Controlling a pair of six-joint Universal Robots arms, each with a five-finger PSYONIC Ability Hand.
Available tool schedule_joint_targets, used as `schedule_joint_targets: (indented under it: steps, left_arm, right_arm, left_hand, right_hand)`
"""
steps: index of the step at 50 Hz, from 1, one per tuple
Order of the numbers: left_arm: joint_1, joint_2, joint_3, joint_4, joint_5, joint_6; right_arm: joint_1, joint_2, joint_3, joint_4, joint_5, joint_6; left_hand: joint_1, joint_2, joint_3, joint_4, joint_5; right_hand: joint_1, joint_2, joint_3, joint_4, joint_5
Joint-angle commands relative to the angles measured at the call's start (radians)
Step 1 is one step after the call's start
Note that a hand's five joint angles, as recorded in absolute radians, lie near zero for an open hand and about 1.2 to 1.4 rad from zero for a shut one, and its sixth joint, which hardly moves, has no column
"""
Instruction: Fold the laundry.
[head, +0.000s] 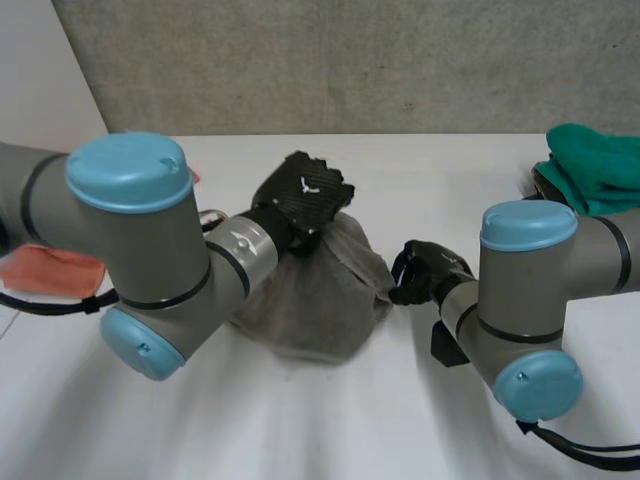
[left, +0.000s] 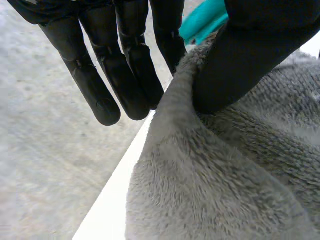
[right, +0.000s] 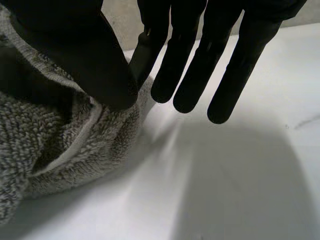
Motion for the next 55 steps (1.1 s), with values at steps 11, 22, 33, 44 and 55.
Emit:
schedule_joint_targets:
  steps: [11,22,33,44,55]
  left_arm:
    - [0.021,0.321,-0.053,0.012,-0.046,-0.052]
    - [0.159,0.315,-0.242,0.003,-0.063,-0.073]
    - [0.138,0.419,-0.317,0.003,-0.059,-0.076]
    - [0.106,0.534,-0.337,0.008,-0.062,-0.073]
    - [0.098,0.556,-0.320,0.011,-0.063,-0.072]
  right_arm:
    - [-0.086,-0.441,-0.041,-0.171,-0.023,-0.549]
    - [0.028,-0.224,-0.080,-0.067,-0.089,-0.579]
    - [-0.130,-0.122,-0.173,0.039,-0.208,-0.588]
    - [-0.175,0.128,-0.328,0.190,-0.407,-0.591]
    - [-0.163,0.196,-0.276,0.131,-0.379,-0.496]
  left_hand:
    - [0.246,0.167,0.177,0.162,0.210]
    - [0.240,0.161,0.171,0.156,0.204]
    - [0.216,0.138,0.147,0.133,0.180]
    - [0.199,0.120,0.130,0.115,0.163]
    - [0.199,0.120,0.130,0.115,0.163]
  right_hand:
    - [0.300,0.226,0.230,0.225,0.260]
    - [0.092,0.018,0.022,0.016,0.052]
    - [-0.832,-0.906,-0.902,-0.907,-0.871]
    - [-0.814,-0.889,-0.884,-0.890,-0.854]
    - [-0.808,-0.883,-0.879,-0.884,-0.848]
